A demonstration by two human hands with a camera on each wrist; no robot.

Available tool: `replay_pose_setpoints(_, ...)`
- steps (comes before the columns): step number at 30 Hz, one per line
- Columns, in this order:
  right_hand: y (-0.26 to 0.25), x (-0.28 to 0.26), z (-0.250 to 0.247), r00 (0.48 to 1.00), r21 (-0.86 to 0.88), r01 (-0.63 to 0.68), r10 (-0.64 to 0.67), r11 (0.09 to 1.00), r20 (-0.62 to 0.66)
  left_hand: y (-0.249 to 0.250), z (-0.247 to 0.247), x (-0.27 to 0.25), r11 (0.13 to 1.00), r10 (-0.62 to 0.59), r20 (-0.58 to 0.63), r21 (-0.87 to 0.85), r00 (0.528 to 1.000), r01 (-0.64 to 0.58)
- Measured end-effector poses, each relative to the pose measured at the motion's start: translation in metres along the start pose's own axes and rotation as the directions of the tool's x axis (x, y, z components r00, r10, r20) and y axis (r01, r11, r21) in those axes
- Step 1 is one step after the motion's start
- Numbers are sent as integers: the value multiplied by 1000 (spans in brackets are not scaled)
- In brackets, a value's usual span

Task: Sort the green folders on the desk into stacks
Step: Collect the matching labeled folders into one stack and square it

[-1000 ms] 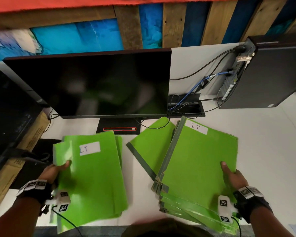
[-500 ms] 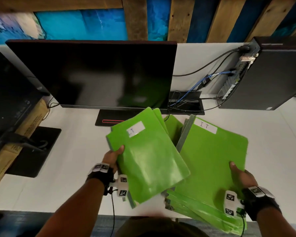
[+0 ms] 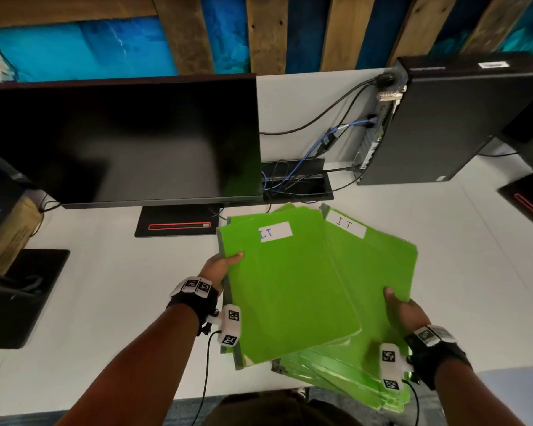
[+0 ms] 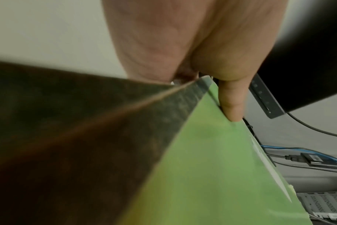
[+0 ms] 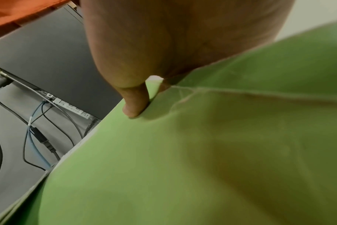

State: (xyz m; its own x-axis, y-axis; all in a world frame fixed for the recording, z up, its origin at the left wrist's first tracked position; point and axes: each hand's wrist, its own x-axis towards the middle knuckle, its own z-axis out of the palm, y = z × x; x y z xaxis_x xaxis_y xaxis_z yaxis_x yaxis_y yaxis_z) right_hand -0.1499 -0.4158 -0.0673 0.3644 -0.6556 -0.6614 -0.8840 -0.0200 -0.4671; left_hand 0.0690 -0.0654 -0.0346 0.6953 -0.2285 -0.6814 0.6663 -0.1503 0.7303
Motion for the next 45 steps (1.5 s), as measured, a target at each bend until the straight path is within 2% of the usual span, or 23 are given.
replay_pose_setpoints(3, 0, 1, -1, 1000, 14, -13, 13, 1000, -3, 2, 10, 1, 995, -20, -20, 93, 1000, 22)
replay_pose_setpoints(9, 4, 3, 0, 1000, 12, 4, -5, 1000, 9, -1, 11, 14, 998, 3, -86, 62, 996, 2)
replay_pose_setpoints(11, 3, 4, 0, 1000, 11, 1, -1, 1000, 10, -1, 15, 12, 998, 27, -100, 56, 995, -21)
replay_pose_setpoints(14, 1, 4, -2, 1000, -6, -12, 12, 1000, 14, 0, 20, 10, 986, 93, -137, 150, 986, -73)
replay_pose_setpoints(18, -3, 3, 0, 999, -25, -43, 43, 999, -7, 2, 22, 6, 983, 105, -207, 172, 973, -69)
replay_pose_setpoints(23, -5, 5, 5, 998, -30, -57, 57, 998, -16, -4, 1, 3, 981, 107, -330, 189, 938, -45)
replay_pose_setpoints(26, -4, 3, 6, 999, -20, -54, 53, 998, -12, -13, -28, -1, 993, 95, -372, 98, 924, -63)
replay_pose_setpoints(28, -4, 0, 6, 998, 1, -54, 54, 999, -16, -18, -49, -8, 992, 123, -391, 25, 912, -124)
replay_pose_setpoints(31, -4, -4, 6, 999, 26, -42, 42, 999, -9, -16, -79, -32, 969, 225, -431, 4, 874, -248)
replay_pose_setpoints(34, -2, -4, 6, 999, 30, -39, 39, 999, -9, -3, -116, -54, 924, 369, -456, 87, 810, -372)
replay_pose_setpoints(37, -2, -3, 6, 999, 38, -38, 38, 999, -15, 20, -143, -83, 885, 461, -454, 174, 762, -432)
replay_pose_setpoints(43, -3, -7, 6, 999, 9, -44, 44, 999, -32, 68, -175, -155, 772, 632, -353, 363, 690, -522)
replay_pose_setpoints(44, -3, -7, 6, 998, 6, -44, 44, 999, -36, 77, -170, -167, 736, 669, -323, 417, 669, -534)
replay_pose_setpoints(45, -3, -8, 6, 998, -2, -42, 42, 999, -39, 88, -164, -175, 690, 715, -310, 454, 626, -564)
